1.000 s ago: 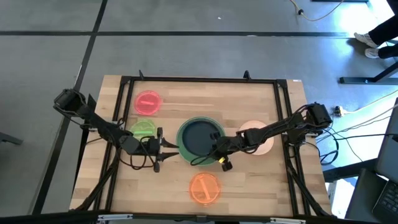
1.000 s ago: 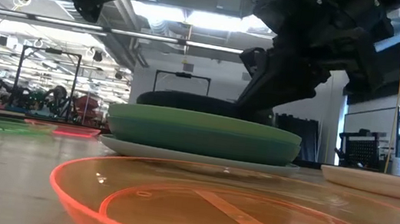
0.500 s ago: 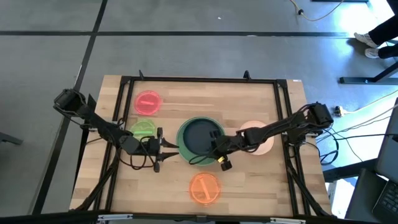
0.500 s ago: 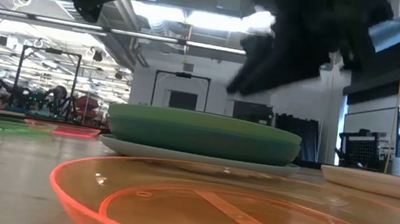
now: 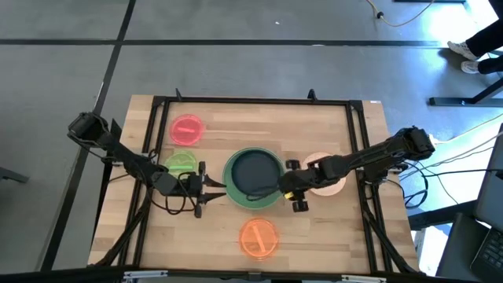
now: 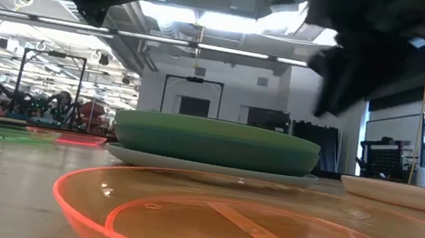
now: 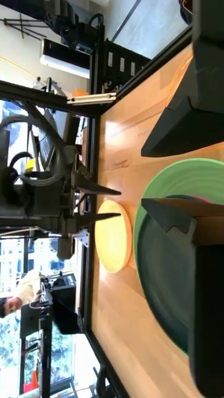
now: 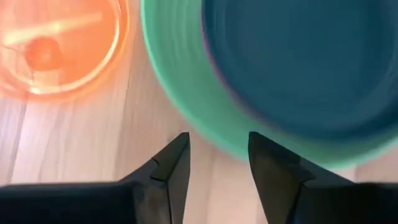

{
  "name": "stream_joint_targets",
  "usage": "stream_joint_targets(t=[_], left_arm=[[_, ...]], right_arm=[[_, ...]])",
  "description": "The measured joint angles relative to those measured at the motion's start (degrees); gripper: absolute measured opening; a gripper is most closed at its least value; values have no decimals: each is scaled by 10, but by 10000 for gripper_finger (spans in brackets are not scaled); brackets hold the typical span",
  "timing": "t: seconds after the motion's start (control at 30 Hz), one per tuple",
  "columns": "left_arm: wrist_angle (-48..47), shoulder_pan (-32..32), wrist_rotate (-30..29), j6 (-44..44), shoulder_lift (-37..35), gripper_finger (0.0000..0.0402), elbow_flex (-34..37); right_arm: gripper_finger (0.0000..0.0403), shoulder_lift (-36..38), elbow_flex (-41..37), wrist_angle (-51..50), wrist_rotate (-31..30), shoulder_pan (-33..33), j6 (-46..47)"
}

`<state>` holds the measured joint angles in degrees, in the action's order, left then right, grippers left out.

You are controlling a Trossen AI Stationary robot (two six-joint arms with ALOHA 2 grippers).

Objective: Stack plastic plates
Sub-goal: Stack the white plate on top of the dark blue plate

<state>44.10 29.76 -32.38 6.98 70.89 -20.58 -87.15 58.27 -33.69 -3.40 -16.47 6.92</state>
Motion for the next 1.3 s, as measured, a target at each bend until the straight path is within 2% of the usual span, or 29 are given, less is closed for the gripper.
stream_joint_targets(t=[0.33,0.53,0.77,1.1,1.2,1.3], left_arm=[[0,0,-1,1,0,110,0],[0,0,-3,2,0,110,0],[1,0,-3,3,0,110,0],[1,0,-4,3,0,110,0],[1,0,-4,3,0,110,0],[1,0,-4,3,0,110,0]], right_arm=[[150,15,-61,-111,-77,-52,190],[150,15,-73,-144,-86,-61,296],[150,15,-112,-122,-86,-60,335],[149,14,-159,-82,-80,-60,340],[134,13,-167,-79,-77,-60,340],[100,13,-171,-76,-69,-60,336]])
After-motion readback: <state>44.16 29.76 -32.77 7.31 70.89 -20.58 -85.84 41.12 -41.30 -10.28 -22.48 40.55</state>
